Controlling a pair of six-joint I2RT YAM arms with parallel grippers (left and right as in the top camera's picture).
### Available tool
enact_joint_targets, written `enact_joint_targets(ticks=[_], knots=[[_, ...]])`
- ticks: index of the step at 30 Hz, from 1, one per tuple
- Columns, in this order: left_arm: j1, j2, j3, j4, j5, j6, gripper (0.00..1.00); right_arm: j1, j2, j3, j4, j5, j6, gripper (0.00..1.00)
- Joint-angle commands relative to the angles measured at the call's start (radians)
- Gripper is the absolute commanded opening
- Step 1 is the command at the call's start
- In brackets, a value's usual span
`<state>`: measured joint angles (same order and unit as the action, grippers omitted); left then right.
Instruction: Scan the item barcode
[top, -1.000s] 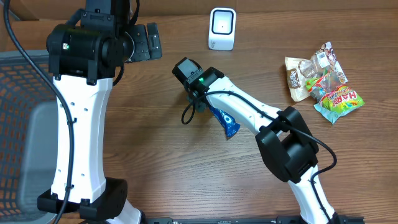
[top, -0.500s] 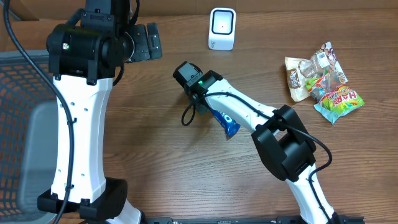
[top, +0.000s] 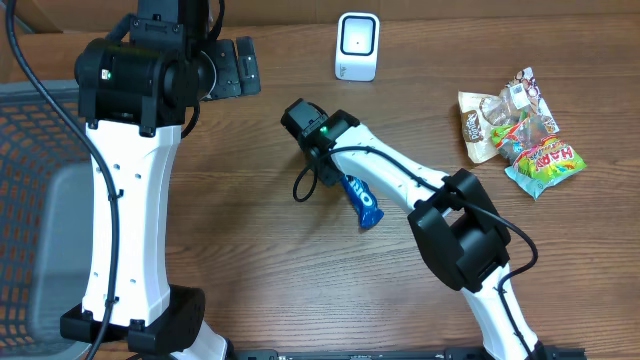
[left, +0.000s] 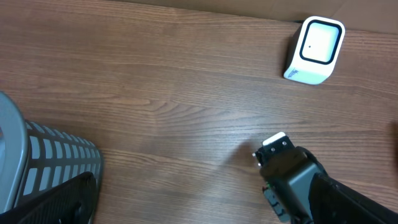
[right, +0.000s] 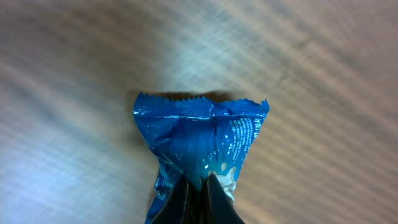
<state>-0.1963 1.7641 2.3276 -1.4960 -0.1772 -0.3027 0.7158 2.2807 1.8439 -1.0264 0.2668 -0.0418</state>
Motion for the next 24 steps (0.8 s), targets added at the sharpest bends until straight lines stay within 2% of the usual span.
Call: enact_joint_targets(ticks=[1,7,12,18,22,24], knots=[[0.000,0.001,-0.002,0.004,-0.013,0.019,1.00,-0.049,-0.048,0.032,-0.024,-0.354,0.019,0.04],[0.000,0.001,-0.002,0.004,-0.013,0.019,1.00,-0.225,-0.104,0.041,-0.041,-0.912,0.014,0.04],[0.000,0.001,-0.002,0.005,-0.013,0.019,1.00,-0.358,-0.096,0.009,-0.077,-1.185,-0.034,0.04],[0.000,0.001,-0.002,0.004,-0.013,0.019,1.00,-0.425,-0.092,-0.082,-0.086,-1.174,-0.068,0.04],[0.000,0.001,-0.002,0.005,-0.013,0.019,1.00,-0.440,-0.092,-0.115,-0.077,-0.973,0.005,0.04],[0.000,0.001,-0.002,0.005,-0.013,0.019,1.00,-0.442,-0.092,-0.114,-0.076,-0.909,0.019,0.11]])
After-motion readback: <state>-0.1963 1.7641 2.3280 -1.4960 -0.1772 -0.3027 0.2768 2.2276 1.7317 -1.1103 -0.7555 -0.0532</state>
